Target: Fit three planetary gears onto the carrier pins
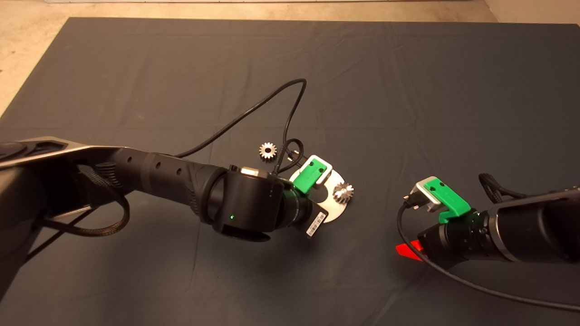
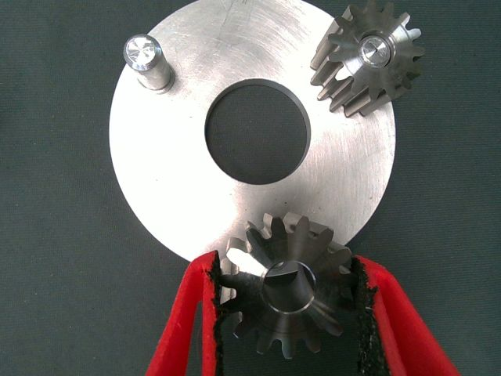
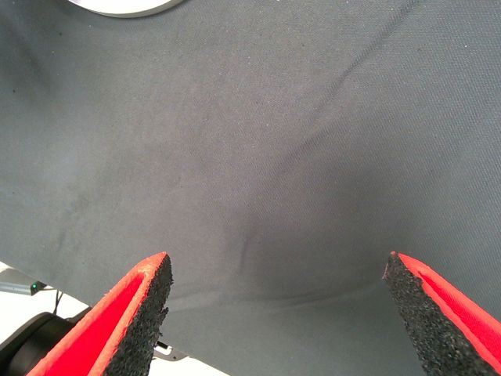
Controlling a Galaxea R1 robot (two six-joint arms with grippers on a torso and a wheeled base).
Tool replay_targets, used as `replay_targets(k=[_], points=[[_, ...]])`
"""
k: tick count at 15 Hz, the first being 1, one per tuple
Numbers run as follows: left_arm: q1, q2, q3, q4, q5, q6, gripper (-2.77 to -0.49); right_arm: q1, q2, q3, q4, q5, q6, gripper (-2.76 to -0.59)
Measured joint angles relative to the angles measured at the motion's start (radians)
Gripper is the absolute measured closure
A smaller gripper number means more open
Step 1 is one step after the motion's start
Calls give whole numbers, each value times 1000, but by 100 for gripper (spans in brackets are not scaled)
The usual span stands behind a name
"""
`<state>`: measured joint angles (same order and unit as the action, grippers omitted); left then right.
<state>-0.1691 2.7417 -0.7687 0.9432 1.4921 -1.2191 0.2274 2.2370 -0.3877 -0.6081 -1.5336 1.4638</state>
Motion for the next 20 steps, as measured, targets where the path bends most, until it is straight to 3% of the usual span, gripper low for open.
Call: replay_targets(k=[16,20], points=[[0,-10,0,1,-2,-4,-77,6,-1,0,3,0,0,-202],[3,-2,0,6,-7,-30,-77,17,-1,0,7,0,0,-202]])
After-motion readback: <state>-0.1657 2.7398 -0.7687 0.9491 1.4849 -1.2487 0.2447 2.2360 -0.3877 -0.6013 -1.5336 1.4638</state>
